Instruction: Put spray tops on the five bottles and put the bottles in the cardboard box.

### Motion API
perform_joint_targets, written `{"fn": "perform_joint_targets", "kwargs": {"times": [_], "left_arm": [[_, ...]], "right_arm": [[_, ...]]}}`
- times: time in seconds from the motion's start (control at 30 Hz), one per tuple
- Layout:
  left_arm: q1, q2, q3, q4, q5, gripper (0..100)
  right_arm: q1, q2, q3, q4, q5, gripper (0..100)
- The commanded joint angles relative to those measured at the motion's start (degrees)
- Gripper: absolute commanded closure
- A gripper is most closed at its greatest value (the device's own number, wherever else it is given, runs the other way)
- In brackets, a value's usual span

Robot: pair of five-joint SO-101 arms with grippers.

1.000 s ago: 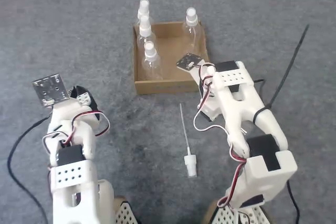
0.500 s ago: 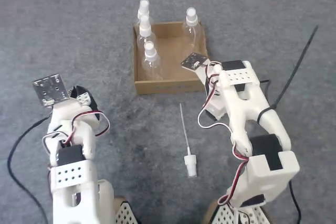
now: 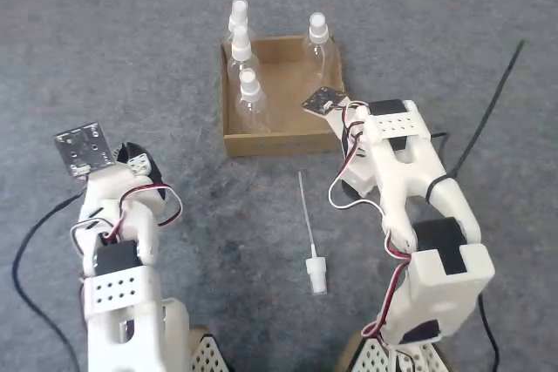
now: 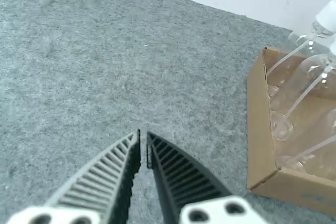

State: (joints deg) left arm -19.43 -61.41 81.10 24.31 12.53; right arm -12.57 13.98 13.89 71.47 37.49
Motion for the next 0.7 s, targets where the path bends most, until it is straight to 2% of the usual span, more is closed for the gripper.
{"fn": "perform_joint_targets", "kwargs": {"times": [0.0,0.53,0.67], "left_arm": [[0.1,-0.8,-0.7,-1.9,-0.5,99],[0.1,-0.8,-0.7,-1.9,-0.5,99],[0.1,-0.8,-0.7,-1.9,-0.5,99]], "right_arm": [[0.2,-4.5,0.4,0.7,0.3,97.8],[-0.2,-19.4,0.6,13.9,0.0,98.3],[-0.2,-23.4,0.7,15.2,-4.1,99.1]]}}
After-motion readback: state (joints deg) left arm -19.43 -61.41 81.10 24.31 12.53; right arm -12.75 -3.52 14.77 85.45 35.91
